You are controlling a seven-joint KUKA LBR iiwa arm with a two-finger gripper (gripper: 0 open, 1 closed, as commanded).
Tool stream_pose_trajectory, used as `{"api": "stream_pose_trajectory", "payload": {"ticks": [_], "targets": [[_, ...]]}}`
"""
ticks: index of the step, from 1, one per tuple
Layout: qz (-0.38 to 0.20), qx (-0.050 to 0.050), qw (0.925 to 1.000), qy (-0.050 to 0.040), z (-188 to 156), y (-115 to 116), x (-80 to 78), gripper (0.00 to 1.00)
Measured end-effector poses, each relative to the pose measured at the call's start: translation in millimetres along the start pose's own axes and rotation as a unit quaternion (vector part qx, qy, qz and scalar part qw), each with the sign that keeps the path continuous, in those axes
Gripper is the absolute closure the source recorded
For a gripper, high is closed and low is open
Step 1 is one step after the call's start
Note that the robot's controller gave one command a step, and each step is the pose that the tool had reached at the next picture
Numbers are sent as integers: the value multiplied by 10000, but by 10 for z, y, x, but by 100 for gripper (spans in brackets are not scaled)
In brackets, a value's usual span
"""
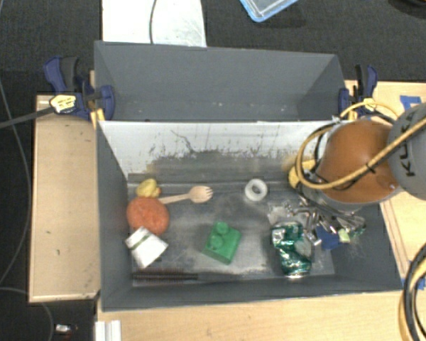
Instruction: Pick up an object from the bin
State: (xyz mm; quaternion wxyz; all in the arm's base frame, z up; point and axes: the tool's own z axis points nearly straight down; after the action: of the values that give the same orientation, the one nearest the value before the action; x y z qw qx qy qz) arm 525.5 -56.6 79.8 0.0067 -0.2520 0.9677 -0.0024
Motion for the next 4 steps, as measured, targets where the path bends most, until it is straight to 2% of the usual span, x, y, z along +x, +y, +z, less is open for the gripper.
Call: {"api": "stream_pose_trajectory", "payload": {"ticks": [1, 2, 3, 4], "targets": [[-598, 0, 9982, 7, 57, -230, -17, 0], [-532, -21, 9986, 9, -527, -152, -38, 0], [-1166, 12, 9932, -20, -399, -196, 17, 0], [-1924, -9, 9813, -12, -121, -113, 351, 0]]}}
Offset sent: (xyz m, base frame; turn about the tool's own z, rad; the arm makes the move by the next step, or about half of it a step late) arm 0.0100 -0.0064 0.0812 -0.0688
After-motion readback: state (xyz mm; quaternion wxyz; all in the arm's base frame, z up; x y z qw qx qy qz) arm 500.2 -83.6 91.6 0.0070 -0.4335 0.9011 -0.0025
